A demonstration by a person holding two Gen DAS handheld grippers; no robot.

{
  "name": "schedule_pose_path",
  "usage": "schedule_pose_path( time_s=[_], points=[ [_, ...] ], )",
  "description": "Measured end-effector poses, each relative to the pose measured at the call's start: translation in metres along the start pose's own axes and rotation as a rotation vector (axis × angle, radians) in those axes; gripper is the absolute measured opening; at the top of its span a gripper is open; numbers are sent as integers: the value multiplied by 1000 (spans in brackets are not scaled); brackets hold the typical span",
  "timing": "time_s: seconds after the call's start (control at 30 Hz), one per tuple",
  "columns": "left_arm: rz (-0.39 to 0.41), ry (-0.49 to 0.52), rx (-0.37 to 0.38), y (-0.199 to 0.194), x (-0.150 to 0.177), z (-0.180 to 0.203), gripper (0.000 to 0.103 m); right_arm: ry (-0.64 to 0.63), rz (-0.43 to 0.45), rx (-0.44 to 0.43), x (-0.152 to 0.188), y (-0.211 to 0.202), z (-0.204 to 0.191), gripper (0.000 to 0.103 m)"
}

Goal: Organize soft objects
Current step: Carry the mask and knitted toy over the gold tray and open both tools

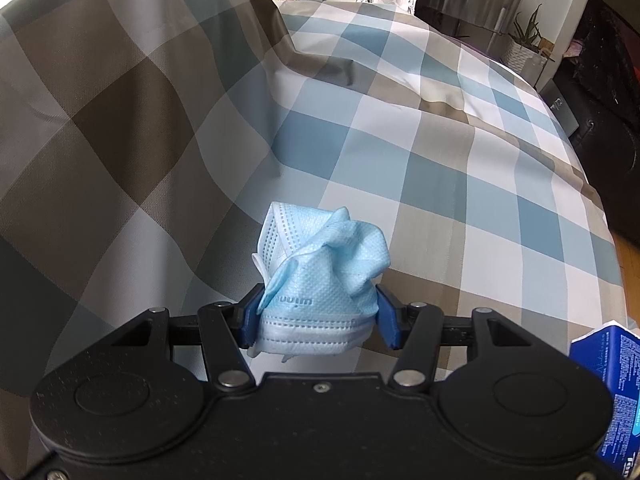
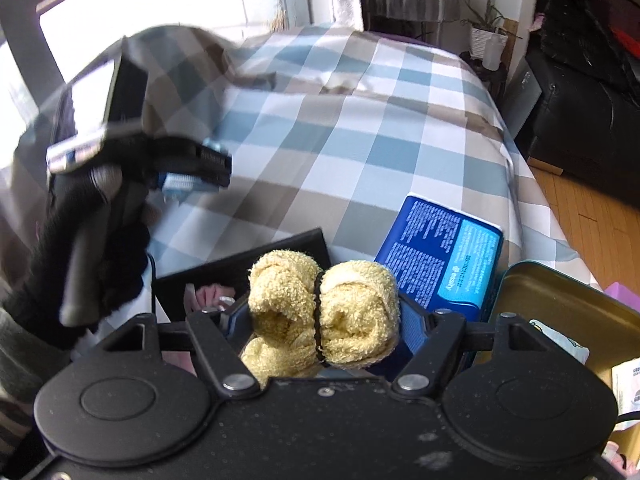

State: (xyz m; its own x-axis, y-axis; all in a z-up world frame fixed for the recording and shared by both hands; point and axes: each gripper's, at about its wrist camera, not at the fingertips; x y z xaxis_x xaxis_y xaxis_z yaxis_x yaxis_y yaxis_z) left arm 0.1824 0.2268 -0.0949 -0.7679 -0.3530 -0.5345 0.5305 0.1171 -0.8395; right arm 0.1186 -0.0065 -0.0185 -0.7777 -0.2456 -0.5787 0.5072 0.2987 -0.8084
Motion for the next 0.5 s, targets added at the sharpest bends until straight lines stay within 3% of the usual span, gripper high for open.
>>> schedule_pose_path(
  time_s=[0.27,0.5],
  points=[
    [85,63,-57,-9,5,13,53,198,141,23,-1,-43,59,71],
    [116,106,-63,-23,9,28,53,393,214,94,19,-75,122,71]
  ],
)
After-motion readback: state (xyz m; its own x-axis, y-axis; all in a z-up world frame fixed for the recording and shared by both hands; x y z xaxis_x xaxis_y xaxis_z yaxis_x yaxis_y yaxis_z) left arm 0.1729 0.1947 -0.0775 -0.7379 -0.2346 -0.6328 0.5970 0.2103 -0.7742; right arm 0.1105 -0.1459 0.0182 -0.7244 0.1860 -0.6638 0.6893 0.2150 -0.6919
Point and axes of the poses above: each gripper's, at about its wrist camera, not at the fingertips, and y roughly the way its jaws point, z to its right, x to its underside, and after that the axes turned 3 degrees about -y, right-handed
